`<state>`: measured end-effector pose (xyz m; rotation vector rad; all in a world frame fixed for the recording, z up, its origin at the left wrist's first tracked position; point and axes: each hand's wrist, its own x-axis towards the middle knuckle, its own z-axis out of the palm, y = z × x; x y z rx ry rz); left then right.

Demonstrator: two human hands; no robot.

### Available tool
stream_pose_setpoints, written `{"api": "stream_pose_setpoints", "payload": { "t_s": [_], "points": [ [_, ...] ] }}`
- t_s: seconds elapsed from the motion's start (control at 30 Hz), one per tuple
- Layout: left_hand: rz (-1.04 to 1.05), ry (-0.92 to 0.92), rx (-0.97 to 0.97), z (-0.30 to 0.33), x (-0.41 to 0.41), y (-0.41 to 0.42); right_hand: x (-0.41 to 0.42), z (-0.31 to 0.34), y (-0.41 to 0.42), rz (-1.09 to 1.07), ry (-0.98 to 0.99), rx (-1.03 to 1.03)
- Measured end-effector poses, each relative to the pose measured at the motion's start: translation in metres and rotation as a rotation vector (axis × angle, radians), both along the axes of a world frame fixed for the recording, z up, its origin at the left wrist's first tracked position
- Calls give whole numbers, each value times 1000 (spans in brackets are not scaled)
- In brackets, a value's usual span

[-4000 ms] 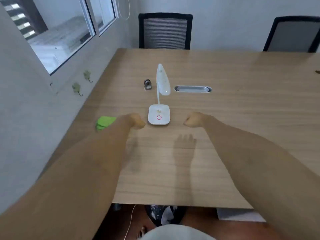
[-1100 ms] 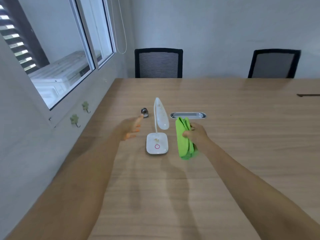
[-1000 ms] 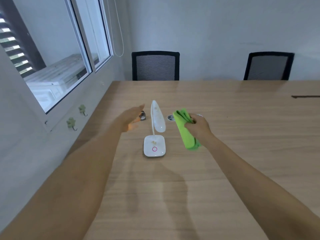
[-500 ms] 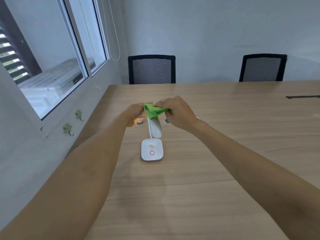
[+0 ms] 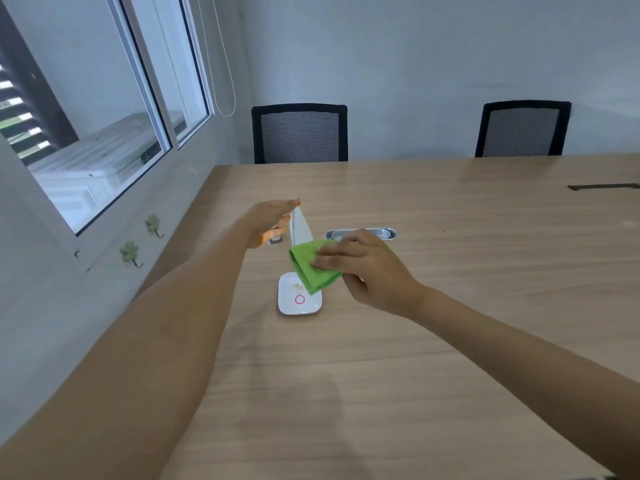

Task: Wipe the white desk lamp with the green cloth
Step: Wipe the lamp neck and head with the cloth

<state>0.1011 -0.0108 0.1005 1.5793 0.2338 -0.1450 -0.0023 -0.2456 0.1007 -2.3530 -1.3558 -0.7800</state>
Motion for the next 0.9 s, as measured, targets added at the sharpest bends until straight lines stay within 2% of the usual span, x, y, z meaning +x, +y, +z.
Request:
{"api": "stream_pose_setpoints", "payload": {
  "t_s": [0.33, 0.47, 0.63, 0.77, 0.9],
  "points": [
    [1, 5, -14, 2, 1, 1, -17, -8, -15, 64, -208, 72],
    [-17, -7, -16, 1, 1, 1, 5, 14, 6, -45, -153, 150],
    [-52, 25, -14, 6, -5, -1, 38, 22, 33, -161, 23, 105],
    [-48, -25, -4, 6, -5, -4, 33, 14, 34, -88, 102, 23],
    [-12, -4, 29, 5, -4, -4, 10, -1, 17, -15, 66, -3]
  ]
}}
